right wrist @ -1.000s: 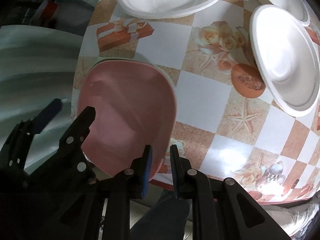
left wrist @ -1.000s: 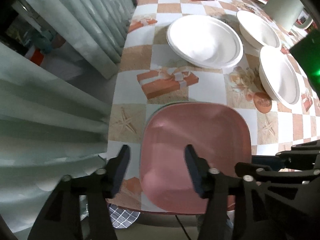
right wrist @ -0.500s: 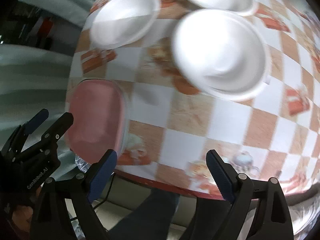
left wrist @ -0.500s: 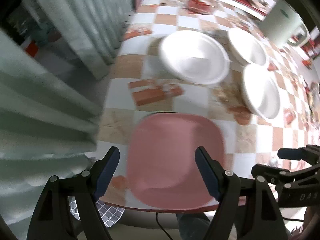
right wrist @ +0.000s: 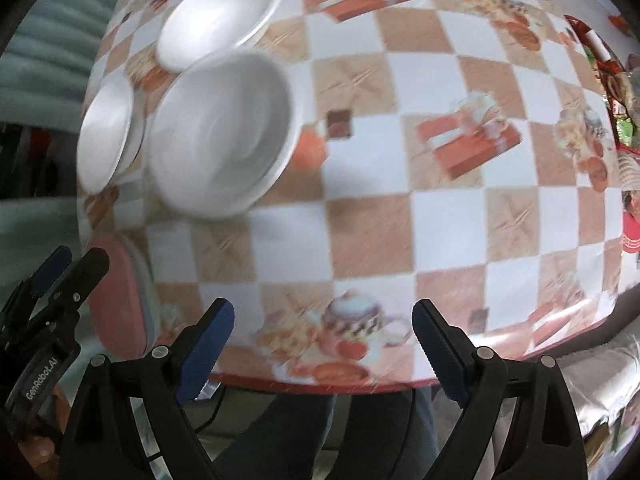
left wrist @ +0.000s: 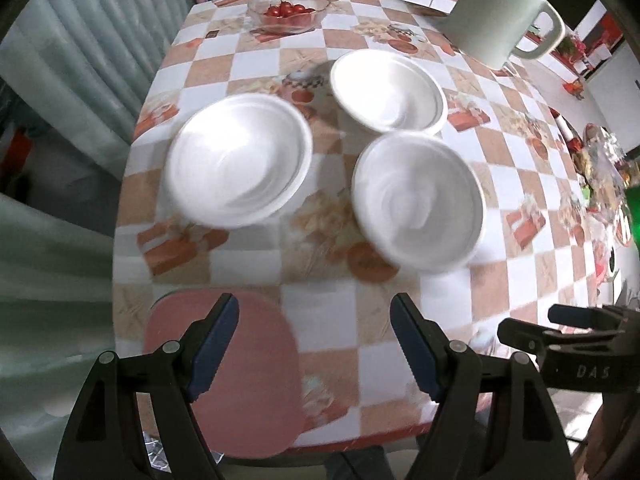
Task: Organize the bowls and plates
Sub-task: 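Withdraw the right tool from the plate stack, then move the right tool to the rim of a white round plate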
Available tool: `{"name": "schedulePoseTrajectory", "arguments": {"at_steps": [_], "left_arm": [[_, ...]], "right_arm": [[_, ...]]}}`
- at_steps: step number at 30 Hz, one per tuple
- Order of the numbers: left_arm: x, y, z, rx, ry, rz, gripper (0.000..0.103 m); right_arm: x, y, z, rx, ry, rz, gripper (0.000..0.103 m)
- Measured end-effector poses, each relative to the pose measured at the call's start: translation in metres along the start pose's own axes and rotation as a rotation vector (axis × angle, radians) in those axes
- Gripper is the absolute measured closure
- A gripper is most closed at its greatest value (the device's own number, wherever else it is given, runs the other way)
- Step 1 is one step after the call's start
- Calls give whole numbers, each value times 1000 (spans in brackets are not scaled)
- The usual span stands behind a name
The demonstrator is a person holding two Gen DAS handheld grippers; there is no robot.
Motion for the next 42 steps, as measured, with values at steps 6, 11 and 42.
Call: {"name": "schedulePoseTrajectory", "arguments": {"at_steps": [6,11,42], "left_arm": [[17,-21,24,-36,-22,-29,22],[24,-29,47,-75,-48,-59,22],[48,-57,119,-192,-104,-65,61]], "right_arm": [[7,-34,4,17,15,0,11],[4,-63,14,18,22,-22,11],[-30,-129,86,-9,71,-188,11]]}}
Point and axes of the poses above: each gripper's, at about its wrist camera, not at the fingertips, and z roughly the way its jaws point, x to its right, y to its underside, the point moved 4 cm from there along z, roughly the way its jaws point, and after that the axes turned 5 degrees about x, right-handed, at the moved point
